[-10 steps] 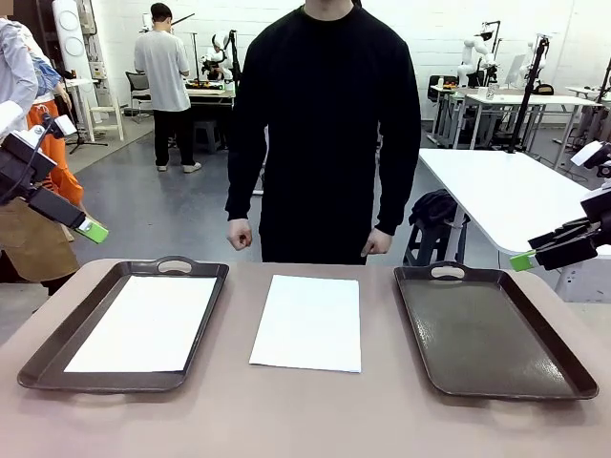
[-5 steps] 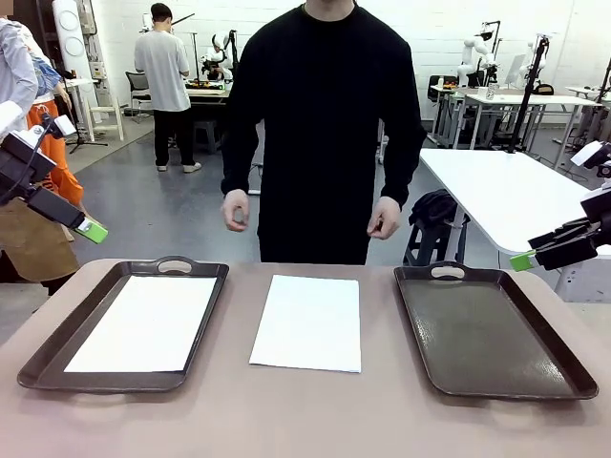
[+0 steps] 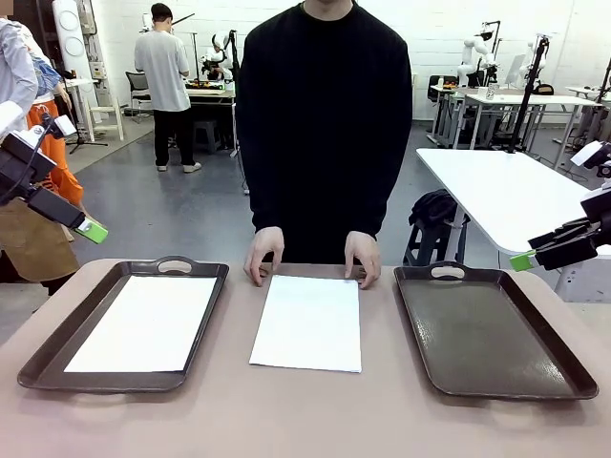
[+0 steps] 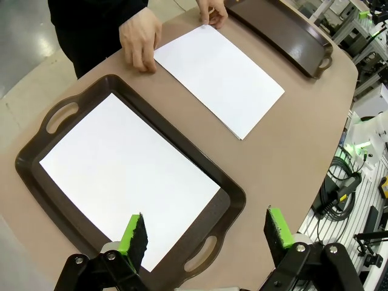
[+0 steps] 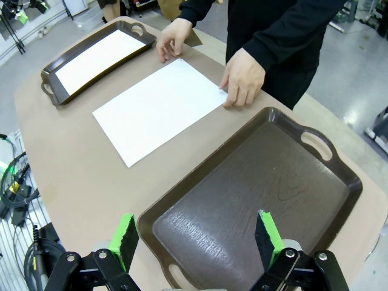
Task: Sort the A4 documents.
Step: Receive the A4 Paper.
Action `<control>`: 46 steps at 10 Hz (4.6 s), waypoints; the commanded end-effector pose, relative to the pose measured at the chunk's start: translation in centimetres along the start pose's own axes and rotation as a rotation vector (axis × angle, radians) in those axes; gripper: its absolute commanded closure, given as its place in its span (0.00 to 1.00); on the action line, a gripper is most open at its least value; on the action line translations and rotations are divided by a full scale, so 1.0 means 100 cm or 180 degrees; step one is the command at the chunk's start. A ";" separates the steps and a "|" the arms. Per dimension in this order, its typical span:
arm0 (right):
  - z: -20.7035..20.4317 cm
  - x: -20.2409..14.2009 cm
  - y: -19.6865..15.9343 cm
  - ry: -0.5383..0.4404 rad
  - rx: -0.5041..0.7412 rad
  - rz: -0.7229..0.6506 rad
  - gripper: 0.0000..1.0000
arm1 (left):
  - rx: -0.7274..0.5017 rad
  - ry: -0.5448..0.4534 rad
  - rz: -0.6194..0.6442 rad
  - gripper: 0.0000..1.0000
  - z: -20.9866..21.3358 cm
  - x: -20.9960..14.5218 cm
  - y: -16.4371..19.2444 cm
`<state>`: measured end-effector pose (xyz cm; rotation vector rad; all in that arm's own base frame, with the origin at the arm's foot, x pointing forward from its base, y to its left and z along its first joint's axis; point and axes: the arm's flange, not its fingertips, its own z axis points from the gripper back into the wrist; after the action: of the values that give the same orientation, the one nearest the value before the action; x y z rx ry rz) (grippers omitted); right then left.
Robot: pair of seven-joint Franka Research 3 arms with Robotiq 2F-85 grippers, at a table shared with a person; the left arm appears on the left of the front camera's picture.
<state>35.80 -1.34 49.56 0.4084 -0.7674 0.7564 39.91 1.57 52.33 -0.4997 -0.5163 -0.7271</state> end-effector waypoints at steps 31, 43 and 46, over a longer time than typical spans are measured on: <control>-0.003 0.000 -0.002 -0.0057 0.0064 0.0023 0.00 | -0.0008 0.0007 -0.0020 0.00 0.000 -0.001 0.001; -0.003 0.000 -0.002 -0.0057 0.0064 0.0023 0.00 | -0.0008 0.0007 -0.0020 0.00 0.000 -0.001 0.001; -0.003 0.000 -0.002 -0.0057 0.0064 0.0023 0.00 | -0.0008 0.0007 -0.0020 0.00 0.000 -0.001 0.001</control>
<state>35.80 -1.34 49.56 0.4083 -0.7675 0.7568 39.91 1.55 52.32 -0.4997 -0.5157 -0.7275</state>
